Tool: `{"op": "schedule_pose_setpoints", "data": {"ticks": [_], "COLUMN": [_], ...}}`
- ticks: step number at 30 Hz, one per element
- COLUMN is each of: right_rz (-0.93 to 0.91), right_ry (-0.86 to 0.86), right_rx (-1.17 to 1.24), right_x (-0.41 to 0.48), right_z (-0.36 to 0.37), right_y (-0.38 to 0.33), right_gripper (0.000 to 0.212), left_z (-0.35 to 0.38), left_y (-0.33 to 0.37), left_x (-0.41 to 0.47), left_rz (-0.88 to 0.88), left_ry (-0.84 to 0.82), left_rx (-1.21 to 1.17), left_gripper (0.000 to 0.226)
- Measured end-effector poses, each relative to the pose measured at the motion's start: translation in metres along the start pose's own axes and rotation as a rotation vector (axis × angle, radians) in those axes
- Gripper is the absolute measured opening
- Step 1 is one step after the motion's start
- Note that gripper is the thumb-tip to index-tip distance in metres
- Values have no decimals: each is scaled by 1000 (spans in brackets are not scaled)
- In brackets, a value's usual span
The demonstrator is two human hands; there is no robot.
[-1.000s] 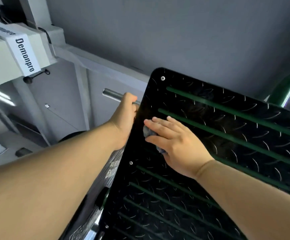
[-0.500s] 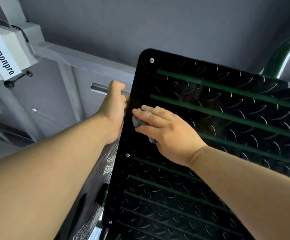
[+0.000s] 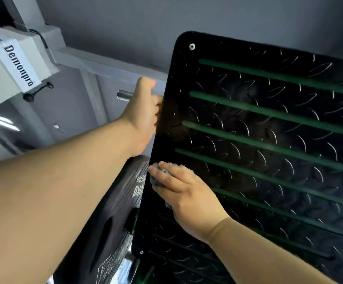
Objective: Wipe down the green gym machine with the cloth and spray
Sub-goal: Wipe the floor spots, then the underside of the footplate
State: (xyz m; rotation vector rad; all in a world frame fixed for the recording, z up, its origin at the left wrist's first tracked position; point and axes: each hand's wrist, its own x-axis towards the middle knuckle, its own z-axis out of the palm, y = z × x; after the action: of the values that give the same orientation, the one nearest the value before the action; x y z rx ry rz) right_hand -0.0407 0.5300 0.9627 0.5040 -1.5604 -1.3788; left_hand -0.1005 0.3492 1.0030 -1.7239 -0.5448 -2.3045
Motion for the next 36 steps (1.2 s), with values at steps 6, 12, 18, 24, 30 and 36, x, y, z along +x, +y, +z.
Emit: {"op": "schedule_pose_setpoints", "data": {"ticks": [6,12,18,24,30,36], "right_rz": [198,76,48,277,212,201], "right_ry": [376,127,146,353,95,326], "right_rx": [-132,-48,-101,-99,22,-152], "right_x": [48,20,15,51,4,26], "right_z": [-65,-6,-27,-21,33,-36], "right_y": [49,4,11,11,-31,22], "right_gripper": [42,42,38,42,44,40], "left_z": [-14,-18,-16,-23,-29,-27], "left_y": [-71,-91,-90,-99,-96,-95], "left_x": [-18,-37,-43,-39,-45,-43], "left_rz": [-152,-230,-239,-161,-232,-183], "left_ry": [124,100,138,88,91,113], "left_rx": [93,-73,-35,-62,-90,-11], "left_gripper": [76,77,77,72,80,69]}}
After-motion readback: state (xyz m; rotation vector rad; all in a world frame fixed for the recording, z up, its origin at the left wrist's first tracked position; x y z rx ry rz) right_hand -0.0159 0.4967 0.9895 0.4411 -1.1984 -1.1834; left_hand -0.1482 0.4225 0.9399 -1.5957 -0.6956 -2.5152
